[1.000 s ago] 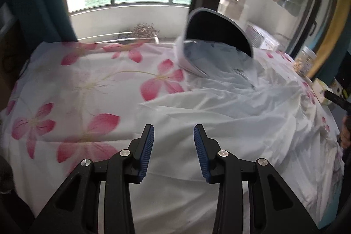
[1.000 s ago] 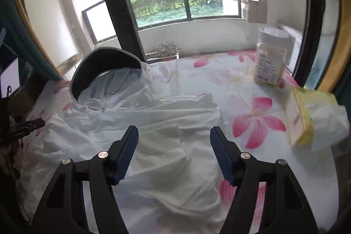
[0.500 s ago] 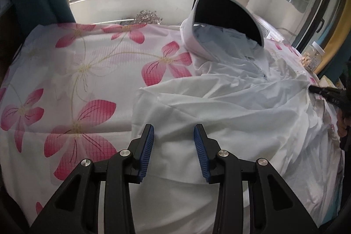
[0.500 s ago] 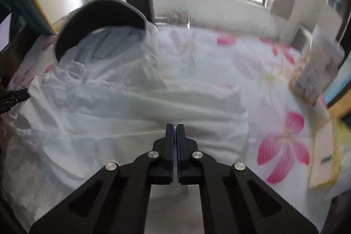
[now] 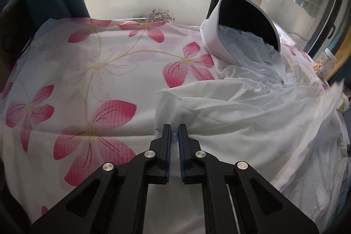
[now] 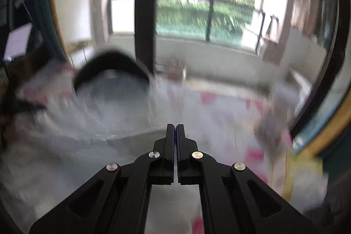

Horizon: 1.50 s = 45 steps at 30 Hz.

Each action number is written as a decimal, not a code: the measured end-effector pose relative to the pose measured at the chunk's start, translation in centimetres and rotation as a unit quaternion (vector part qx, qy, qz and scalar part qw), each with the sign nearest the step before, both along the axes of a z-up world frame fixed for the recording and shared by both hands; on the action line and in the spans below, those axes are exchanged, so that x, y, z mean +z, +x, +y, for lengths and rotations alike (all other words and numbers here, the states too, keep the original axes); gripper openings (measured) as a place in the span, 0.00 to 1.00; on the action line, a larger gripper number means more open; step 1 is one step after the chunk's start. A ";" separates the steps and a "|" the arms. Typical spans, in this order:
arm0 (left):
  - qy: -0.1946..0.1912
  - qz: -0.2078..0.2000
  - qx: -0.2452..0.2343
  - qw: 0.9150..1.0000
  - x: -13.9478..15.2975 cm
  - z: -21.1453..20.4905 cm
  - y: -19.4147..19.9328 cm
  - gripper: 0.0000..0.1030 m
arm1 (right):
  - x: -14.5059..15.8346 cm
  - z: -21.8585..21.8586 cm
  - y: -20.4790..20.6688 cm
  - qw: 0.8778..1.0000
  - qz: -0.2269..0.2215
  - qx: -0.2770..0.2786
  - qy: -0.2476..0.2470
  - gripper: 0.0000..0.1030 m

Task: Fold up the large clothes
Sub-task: 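Fold the held fabric inward with the right gripper while the left gripper grasps the jacket edge, then open both grippers to release the folded jacket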

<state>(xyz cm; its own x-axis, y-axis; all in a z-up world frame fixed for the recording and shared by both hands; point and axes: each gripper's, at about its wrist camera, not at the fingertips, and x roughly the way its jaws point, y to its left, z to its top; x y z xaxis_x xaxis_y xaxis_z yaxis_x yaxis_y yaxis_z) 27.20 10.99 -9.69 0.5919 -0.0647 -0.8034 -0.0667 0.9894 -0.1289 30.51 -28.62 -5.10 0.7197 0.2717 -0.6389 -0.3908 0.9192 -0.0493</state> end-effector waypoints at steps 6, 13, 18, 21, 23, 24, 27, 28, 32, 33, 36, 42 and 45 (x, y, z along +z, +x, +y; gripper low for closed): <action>0.004 0.006 -0.001 1.000 0.1 -0.1 -0.7 0.08 | -5.7 -3.0 -3.1 0.993 0.109 -0.039 -0.017 0.02; -0.005 0.014 0.004 1.000 0.5 0.1 -0.2 0.09 | -4.2 -3.7 -3.5 0.992 0.104 -0.065 -0.004 0.55; 0.010 0.011 0.004 1.000 -0.2 0.3 0.1 0.14 | -3.0 -4.1 -2.3 0.994 0.073 -0.081 0.030 0.59; 0.030 0.002 0.020 0.999 -0.3 0.9 0.3 0.01 | -3.7 -3.4 -0.8 0.992 0.084 -0.093 0.031 0.59; 0.036 0.001 0.040 0.999 -0.3 1.9 0.6 0.01 | -4.7 -2.7 -0.1 0.991 0.098 -0.091 0.024 0.59; 0.036 0.002 0.050 0.998 -0.3 2.5 0.7 0.01 | -5.2 -2.4 0.2 0.990 0.106 -0.091 0.018 0.59; 0.042 0.003 0.074 0.996 -0.1 4.1 0.9 0.01 | -6.7 -1.9 0.7 0.987 0.129 -0.099 -0.003 0.59; 0.031 0.001 0.072 0.997 0.1 4.5 0.9 0.01 | -6.9 -1.8 0.6 0.987 0.128 -0.100 -0.004 0.59; 0.005 -0.010 0.039 0.999 1.4 4.1 0.1 0.03 | -6.1 -2.0 0.3 0.987 0.115 -0.111 -0.011 0.59; 0.009 -0.015 0.036 0.999 1.7 3.8 -0.3 0.09 | -5.8 -2.1 0.1 0.987 0.109 -0.115 -0.012 0.59; 0.001 -0.031 0.046 0.998 3.0 3.8 -1.7 0.32 | -4.3 -2.1 -0.7 0.988 0.089 -0.123 -0.009 0.59; -0.028 -0.035 0.018 0.999 3.5 1.8 -2.5 0.32 | -3.1 -0.2 -1.9 0.993 0.067 -0.096 0.006 0.59; -0.025 -0.019 -0.001 0.999 2.2 0.4 -2.3 0.32 | -4.1 1.5 -1.7 0.994 0.077 -0.071 0.000 0.59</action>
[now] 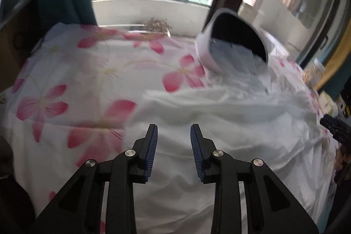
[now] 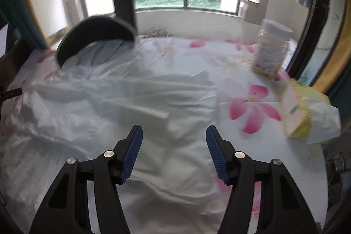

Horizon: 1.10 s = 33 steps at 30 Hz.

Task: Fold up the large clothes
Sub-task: 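Open both grippers to release the folded jacket, then grasp the rim of the white jacket hood with the left gripper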

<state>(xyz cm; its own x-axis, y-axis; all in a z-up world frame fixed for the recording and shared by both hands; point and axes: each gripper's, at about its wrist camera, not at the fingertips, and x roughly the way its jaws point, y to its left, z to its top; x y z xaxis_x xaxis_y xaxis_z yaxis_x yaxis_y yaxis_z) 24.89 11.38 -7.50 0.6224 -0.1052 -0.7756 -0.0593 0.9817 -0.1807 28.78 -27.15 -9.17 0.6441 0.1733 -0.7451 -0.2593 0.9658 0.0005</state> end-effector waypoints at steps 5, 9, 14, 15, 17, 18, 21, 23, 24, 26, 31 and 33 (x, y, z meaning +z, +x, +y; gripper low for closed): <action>0.033 0.013 -0.008 0.999 -2.3 -0.4 -0.2 0.32 | -2.2 1.4 0.3 0.999 0.022 0.021 -0.042 0.58; -0.001 0.007 -0.005 1.000 -1.7 0.3 -0.3 0.32 | -1.5 0.4 0.3 0.999 0.019 0.009 -0.029 0.58; -0.062 -0.020 0.008 0.998 0.3 0.3 -0.2 0.42 | 0.9 0.1 -0.1 1.000 -0.009 0.003 -0.010 0.59; -0.060 -0.023 0.022 0.998 0.7 0.1 -0.1 0.45 | 1.4 0.1 -0.2 1.000 -0.016 0.002 -0.007 0.59; -0.074 -0.047 0.034 0.996 1.7 0.1 -0.4 0.50 | 2.2 0.3 -0.3 1.000 -0.025 0.004 0.005 0.59; -0.085 -0.062 0.037 0.994 2.1 0.1 -0.7 0.60 | 2.6 0.5 -0.4 0.999 -0.029 0.006 0.013 0.59; -0.125 -0.105 0.041 0.986 3.3 0.5 -1.5 0.69 | 3.6 1.1 -0.3 0.999 -0.042 0.009 0.022 0.59; -0.136 -0.122 0.037 0.982 3.9 0.5 -1.5 0.71 | 4.1 1.4 -0.1 0.998 -0.047 0.010 0.028 0.59; -0.124 -0.126 0.044 0.983 4.3 0.3 -1.4 0.72 | 4.4 1.6 0.1 0.998 -0.049 0.009 0.031 0.59; -0.086 -0.130 0.057 0.986 4.9 -0.3 -1.1 0.72 | 5.0 1.9 0.4 0.998 -0.055 0.011 0.036 0.59; -0.055 -0.074 0.036 0.995 5.0 -1.5 2.3 0.72 | 5.8 2.5 2.3 0.997 -0.057 0.012 0.045 0.59; -0.056 -0.062 0.017 0.996 4.8 -1.8 3.8 0.72 | 6.1 2.8 3.5 0.997 -0.054 0.012 0.052 0.59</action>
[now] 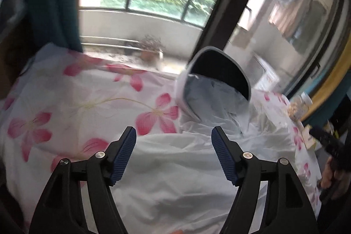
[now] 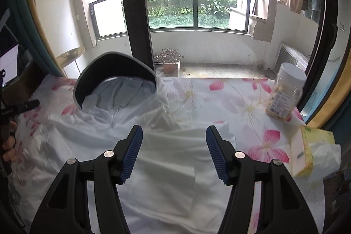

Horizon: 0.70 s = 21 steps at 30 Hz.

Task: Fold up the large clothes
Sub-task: 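Grasp the rim of the white jacket hood with the left gripper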

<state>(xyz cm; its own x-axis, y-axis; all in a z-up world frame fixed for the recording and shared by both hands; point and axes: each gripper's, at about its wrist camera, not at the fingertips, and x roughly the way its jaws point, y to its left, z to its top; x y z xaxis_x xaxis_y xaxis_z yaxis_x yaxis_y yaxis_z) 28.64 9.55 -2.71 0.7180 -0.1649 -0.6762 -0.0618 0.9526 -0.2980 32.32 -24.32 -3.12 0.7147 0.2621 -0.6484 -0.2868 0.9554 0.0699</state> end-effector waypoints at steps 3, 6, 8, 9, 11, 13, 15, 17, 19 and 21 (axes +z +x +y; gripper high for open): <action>0.009 0.015 -0.024 1.000 -0.5 -0.5 2.7 0.72 | 0.1 0.3 2.0 1.000 0.014 0.004 0.019 0.59; 0.032 0.034 -0.033 0.998 -1.0 -1.0 5.1 0.72 | 0.2 0.7 3.8 0.999 0.026 0.003 0.032 0.59; 0.042 0.041 -0.048 0.997 -1.6 -1.6 7.0 0.70 | 0.1 1.0 5.0 0.999 0.026 0.005 0.033 0.59; 0.048 0.045 -0.053 0.996 -1.9 -1.8 7.8 0.67 | 0.1 1.2 5.6 0.999 0.027 0.008 0.033 0.59; 0.063 0.058 -0.057 0.995 -2.6 -2.2 9.4 0.58 | -0.2 1.5 6.6 0.999 0.033 0.014 0.036 0.59; 0.069 0.068 -0.058 0.994 -3.5 -2.1 10.8 0.49 | -0.5 1.7 7.8 0.998 0.041 0.016 0.040 0.59; 0.071 0.074 -0.060 0.993 -4.2 -1.9 11.6 0.35 | -0.9 2.0 9.4 0.998 0.047 0.012 0.039 0.59; 0.079 0.080 -0.069 0.991 -4.9 -1.8 12.1 0.22 | -1.1 2.3 10.6 0.998 0.051 0.007 0.040 0.59; 0.088 0.083 -0.080 0.989 -5.5 -1.8 12.3 0.14 | -1.3 2.7 12.0 0.997 0.056 0.004 0.043 0.59; 0.105 0.080 -0.093 0.987 -5.7 -2.0 12.1 0.10 | -1.3 3.2 13.5 0.997 0.060 0.001 0.047 0.59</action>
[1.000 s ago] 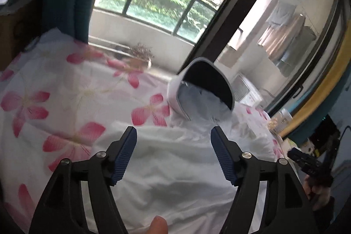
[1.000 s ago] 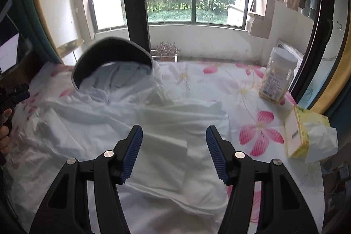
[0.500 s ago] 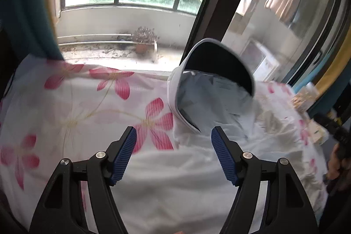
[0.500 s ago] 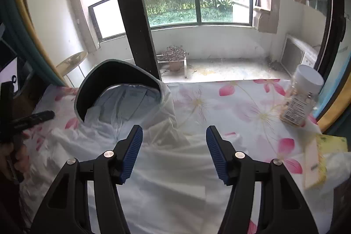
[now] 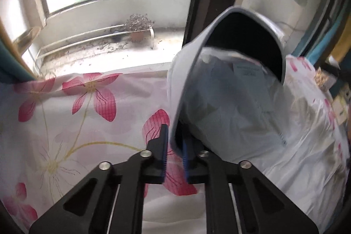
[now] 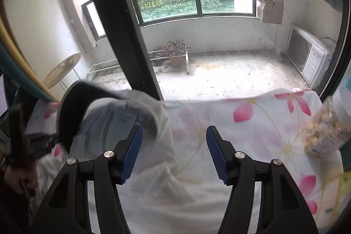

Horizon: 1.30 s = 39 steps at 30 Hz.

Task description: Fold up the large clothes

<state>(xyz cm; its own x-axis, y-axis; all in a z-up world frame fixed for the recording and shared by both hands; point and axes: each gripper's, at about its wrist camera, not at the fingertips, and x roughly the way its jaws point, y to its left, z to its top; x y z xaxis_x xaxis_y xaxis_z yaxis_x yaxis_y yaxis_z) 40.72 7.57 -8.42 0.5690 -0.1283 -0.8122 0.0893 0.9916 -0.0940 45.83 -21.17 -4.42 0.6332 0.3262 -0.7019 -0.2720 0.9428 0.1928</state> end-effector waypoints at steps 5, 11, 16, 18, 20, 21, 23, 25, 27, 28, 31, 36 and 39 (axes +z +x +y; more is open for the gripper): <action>0.066 -0.016 -0.038 0.997 -0.7 -1.1 -1.2 0.10 | 0.2 1.7 3.3 1.000 0.001 0.000 0.003 0.59; 0.097 -0.029 -0.062 0.993 -1.0 -1.4 -2.3 0.10 | -0.6 4.4 5.7 0.998 0.028 0.046 0.015 0.61; 0.117 -0.037 -0.077 0.989 -1.2 -1.9 -2.4 0.10 | -2.6 5.7 6.1 0.995 0.055 0.078 0.008 0.87; 0.106 -0.033 -0.074 0.991 -1.2 -1.5 -2.3 0.10 | -3.7 6.0 6.6 0.995 0.068 0.075 -0.007 0.87; 0.098 -0.032 -0.072 0.992 -1.1 -1.2 -2.3 0.10 | -5.0 6.3 6.8 0.994 0.077 0.072 -0.017 0.87; 0.095 -0.033 -0.073 0.992 -1.0 -1.2 -2.3 0.10 | -5.5 6.3 6.8 0.994 0.082 0.073 -0.023 0.87; 0.092 -0.032 -0.074 0.993 -0.8 -0.9 -2.4 0.10 | -6.3 6.2 6.6 0.993 0.088 0.073 -0.034 0.87; 0.088 -0.033 -0.077 0.993 -0.1 -0.8 -2.9 0.13 | -6.9 6.3 6.4 0.992 0.091 0.077 -0.042 0.86; 0.074 -0.033 -0.078 0.994 0.8 -0.4 -3.5 0.16 | -7.1 6.2 6.3 0.992 0.085 0.079 -0.046 0.86; 0.056 -0.036 -0.076 0.995 1.5 0.0 -4.0 0.18 | -7.1 6.2 6.1 0.992 0.079 0.080 -0.051 0.85; -0.001 -0.051 -0.071 0.996 3.6 1.6 -5.3 0.38 | -6.7 5.9 6.1 0.993 0.068 0.076 -0.061 0.62; -0.108 -0.070 -0.019 0.991 5.2 5.2 -4.7 0.46 | -6.5 5.4 6.2 0.992 0.066 0.091 -0.050 0.27; -0.170 -0.069 0.016 0.983 4.8 7.2 -2.3 0.47 | -6.1 5.8 5.8 0.992 0.042 0.088 -0.079 0.02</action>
